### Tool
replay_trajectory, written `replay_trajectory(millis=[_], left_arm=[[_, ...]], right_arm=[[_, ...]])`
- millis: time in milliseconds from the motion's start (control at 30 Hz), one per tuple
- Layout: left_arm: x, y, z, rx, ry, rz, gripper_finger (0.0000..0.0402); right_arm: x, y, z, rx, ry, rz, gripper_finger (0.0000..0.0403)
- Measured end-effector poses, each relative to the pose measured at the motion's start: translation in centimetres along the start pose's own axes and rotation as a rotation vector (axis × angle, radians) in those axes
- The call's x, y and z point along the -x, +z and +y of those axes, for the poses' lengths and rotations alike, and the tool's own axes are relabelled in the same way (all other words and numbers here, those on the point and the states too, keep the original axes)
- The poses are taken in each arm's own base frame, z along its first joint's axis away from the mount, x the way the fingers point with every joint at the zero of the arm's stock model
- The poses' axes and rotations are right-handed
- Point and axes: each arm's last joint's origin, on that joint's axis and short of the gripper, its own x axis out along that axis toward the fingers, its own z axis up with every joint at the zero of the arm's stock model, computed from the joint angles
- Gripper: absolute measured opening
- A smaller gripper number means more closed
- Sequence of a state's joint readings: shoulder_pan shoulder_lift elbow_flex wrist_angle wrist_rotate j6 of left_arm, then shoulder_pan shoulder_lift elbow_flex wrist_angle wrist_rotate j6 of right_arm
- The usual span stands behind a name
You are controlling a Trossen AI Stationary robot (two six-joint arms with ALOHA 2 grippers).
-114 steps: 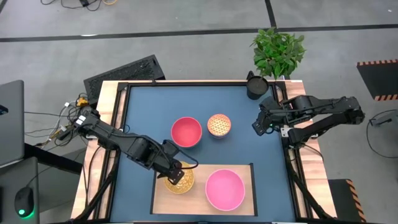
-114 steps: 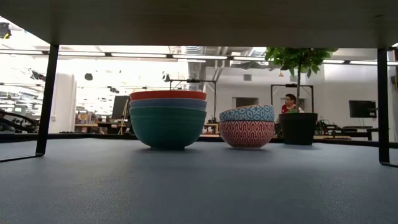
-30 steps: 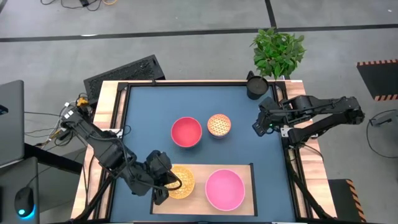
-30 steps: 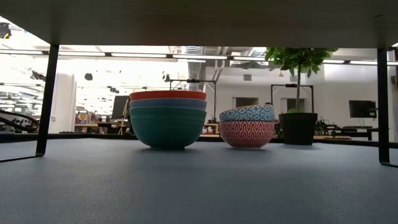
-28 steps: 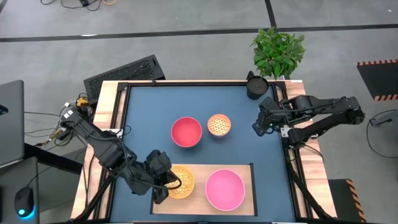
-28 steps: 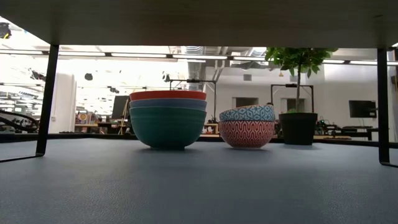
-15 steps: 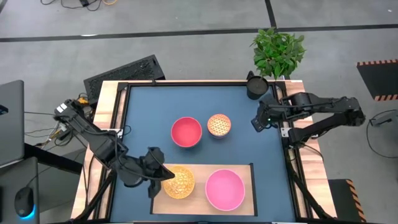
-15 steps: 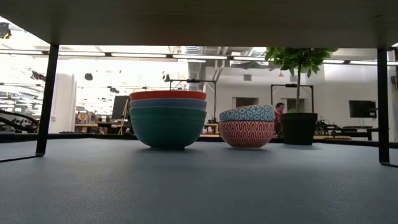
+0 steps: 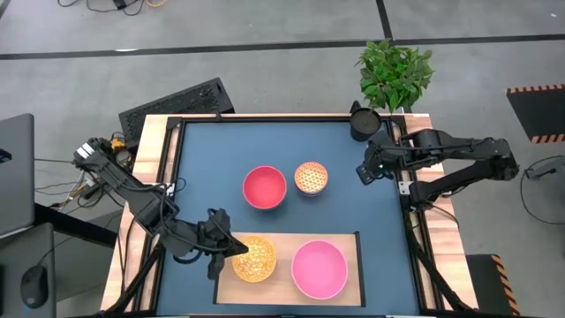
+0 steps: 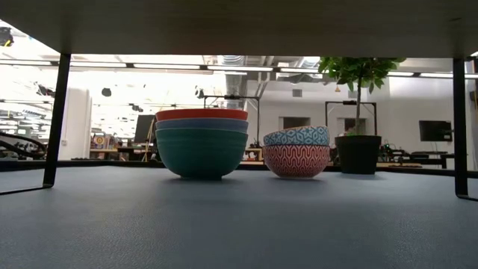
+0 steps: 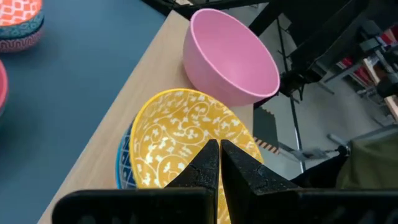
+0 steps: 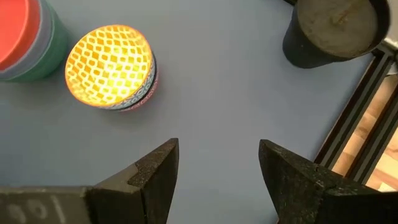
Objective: Place and stack bowls onto a shelf
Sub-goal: Stack the yellow bowl on top of the light blue patterned bowl on the shelf
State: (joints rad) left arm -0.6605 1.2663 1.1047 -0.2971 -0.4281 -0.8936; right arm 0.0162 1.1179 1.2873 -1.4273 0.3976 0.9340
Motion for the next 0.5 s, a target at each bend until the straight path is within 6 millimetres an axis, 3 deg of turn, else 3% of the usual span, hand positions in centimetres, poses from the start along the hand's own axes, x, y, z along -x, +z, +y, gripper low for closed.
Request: replay_trajectory(millis=[500], left_arm=[[-1.3, -2.1, 1.3, 0.031, -0.045, -0.054, 0.0]], right_arm=[[0.0, 0.0, 0.0, 0.003, 0.005, 0.007, 0.0249]])
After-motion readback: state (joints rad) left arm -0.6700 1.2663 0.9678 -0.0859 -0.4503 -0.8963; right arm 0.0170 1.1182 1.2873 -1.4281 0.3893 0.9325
